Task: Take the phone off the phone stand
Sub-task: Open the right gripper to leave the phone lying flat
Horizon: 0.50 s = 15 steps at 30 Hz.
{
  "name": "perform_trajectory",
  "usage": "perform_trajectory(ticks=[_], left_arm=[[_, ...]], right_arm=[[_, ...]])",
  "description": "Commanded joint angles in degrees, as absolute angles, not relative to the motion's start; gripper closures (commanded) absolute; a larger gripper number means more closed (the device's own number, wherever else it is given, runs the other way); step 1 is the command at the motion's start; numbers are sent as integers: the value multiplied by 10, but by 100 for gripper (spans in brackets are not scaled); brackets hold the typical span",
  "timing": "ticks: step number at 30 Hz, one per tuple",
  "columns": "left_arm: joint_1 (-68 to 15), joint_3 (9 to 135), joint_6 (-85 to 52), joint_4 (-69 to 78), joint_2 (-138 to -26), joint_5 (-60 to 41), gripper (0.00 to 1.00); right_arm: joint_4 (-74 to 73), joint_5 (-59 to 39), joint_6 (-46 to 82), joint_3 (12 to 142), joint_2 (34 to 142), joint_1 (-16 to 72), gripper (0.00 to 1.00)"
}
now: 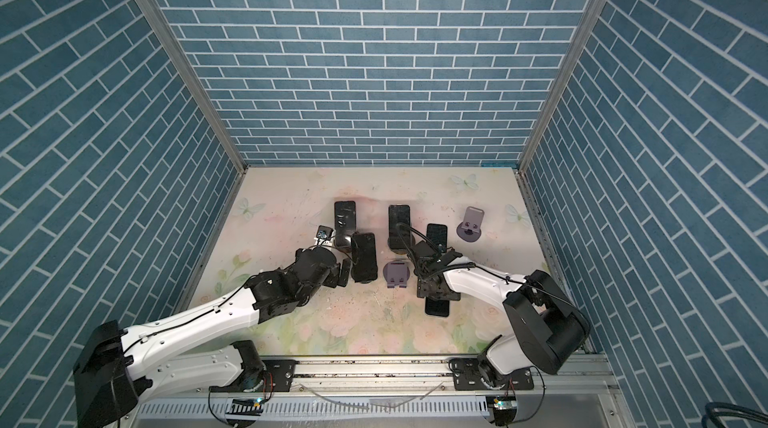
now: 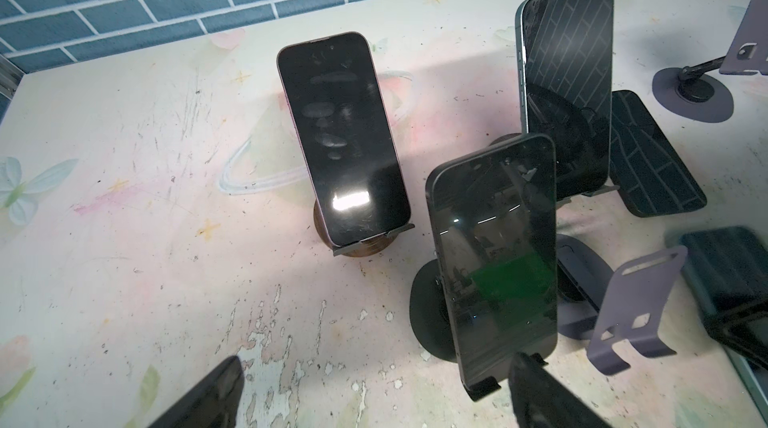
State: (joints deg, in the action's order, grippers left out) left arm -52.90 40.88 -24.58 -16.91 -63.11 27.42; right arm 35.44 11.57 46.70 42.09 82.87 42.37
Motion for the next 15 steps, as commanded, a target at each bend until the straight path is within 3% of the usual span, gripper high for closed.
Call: perform_trajectory(ticks=[1, 15], left_arm=[[-533, 403, -240, -176, -627, 284, 0], [-533, 402, -240, -180, -617, 285, 0]], right_arm=[[374, 119, 479, 399, 807, 426, 20], [322, 113, 478, 388, 829, 426, 20]])
